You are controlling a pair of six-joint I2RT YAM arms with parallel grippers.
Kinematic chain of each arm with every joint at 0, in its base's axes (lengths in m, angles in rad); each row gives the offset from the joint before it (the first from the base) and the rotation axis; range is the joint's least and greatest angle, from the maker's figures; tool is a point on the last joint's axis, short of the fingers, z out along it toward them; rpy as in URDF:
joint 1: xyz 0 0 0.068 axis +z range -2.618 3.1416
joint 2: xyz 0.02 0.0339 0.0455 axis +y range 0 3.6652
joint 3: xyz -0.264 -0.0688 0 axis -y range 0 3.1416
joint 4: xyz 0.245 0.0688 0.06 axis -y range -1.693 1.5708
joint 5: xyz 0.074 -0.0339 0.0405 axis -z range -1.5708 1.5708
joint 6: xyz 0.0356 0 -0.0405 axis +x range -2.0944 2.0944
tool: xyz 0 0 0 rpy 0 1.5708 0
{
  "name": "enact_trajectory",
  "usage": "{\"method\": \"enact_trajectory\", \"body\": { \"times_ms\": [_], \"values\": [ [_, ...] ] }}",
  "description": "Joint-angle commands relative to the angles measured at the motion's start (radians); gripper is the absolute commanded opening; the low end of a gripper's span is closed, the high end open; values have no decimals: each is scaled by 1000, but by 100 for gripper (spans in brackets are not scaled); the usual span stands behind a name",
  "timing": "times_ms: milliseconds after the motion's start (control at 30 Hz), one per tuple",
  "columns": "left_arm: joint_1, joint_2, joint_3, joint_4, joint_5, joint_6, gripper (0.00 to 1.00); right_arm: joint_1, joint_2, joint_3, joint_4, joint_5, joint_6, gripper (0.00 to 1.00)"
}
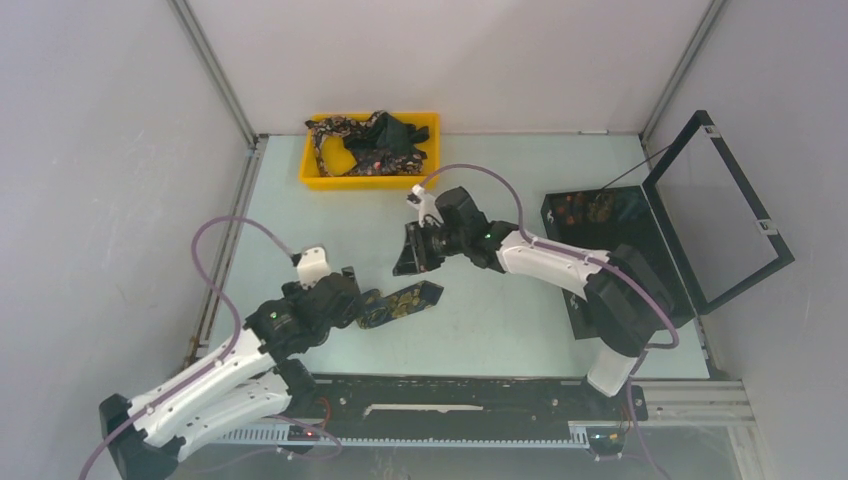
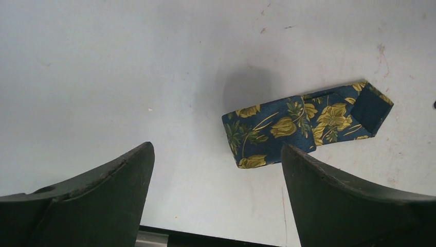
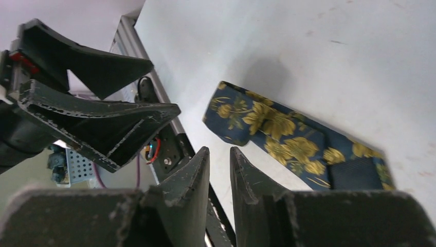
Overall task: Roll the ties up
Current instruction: Roll the tie at the center of the board.
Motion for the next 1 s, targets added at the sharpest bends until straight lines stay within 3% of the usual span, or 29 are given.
{"method": "enact_trajectory", "body": {
  "times_ms": [0,300,967],
  "values": [
    [47,-127,-73,49,19,-72,99,55,55,98,43,-41,42,24],
    [90,-329,-169,68,79,-117,96,137,207,263,-87,-3,39,21],
    [90,-323,-206,100,106,-120,93,167,313,277,-166,88,-5,18]
  ]
}}
